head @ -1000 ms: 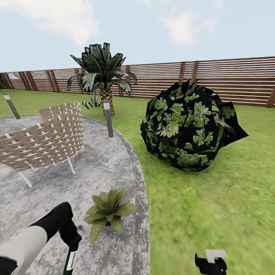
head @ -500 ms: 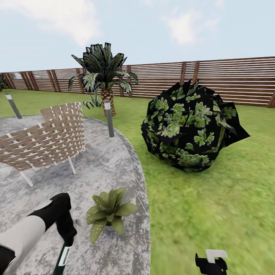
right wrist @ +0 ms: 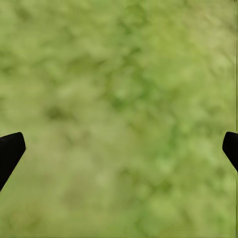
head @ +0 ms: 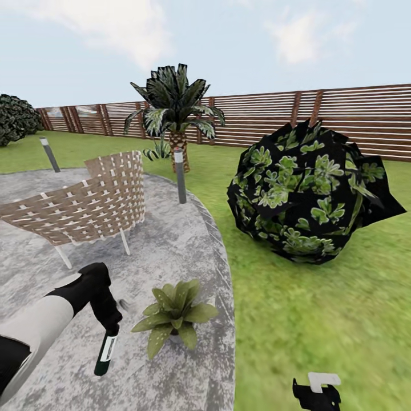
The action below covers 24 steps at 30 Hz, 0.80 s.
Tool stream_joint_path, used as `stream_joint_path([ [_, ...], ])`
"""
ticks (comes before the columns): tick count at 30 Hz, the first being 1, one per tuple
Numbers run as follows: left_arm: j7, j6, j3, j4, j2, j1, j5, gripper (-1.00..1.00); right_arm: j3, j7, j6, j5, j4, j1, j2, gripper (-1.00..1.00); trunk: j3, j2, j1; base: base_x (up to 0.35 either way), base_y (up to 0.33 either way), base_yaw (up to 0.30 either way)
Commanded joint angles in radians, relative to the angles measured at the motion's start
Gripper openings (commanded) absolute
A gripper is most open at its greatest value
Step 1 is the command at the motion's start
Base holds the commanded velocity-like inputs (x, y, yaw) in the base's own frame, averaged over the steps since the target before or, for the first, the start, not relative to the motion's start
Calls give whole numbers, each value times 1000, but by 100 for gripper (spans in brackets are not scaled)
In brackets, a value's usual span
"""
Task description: Pick up the pesticide atomizer in the garden and spray insectifuge to fully cover both potted plants in the garden.
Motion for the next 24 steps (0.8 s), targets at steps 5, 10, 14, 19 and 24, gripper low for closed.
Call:
stream_joint_path([
  [5, -9, 10, -3, -1, 1, 2, -7, -100, -6, -3, -3, 11, 4, -1, -12, 100, -1, 0, 0, 146, -234, 2],
  [10, -9, 12, -3, 0, 0, 4, -7, -100, -7, -3, -3, 10, 3, -1, -11, 100, -1, 0, 0, 223, -208, 0],
  [14, -9, 11, -4, 0, 0, 8, -7, -100, -7, -4, -3, 10, 2, -1, -9, 100, -1, 0, 0, 239, -197, 97],
  [19, -9, 10, -4, 0, 3, 9, -7, -100, -7, -4, -3, 8, 0, -1, -6, 100, -1, 0, 0, 140, -232, 73],
  [24, -9, 10, -3, 1, 9, 12, -11, -100, -7, -3, -3, 8, 3, -1, -2, 100, -1, 0, 0, -55, -271, 156],
])
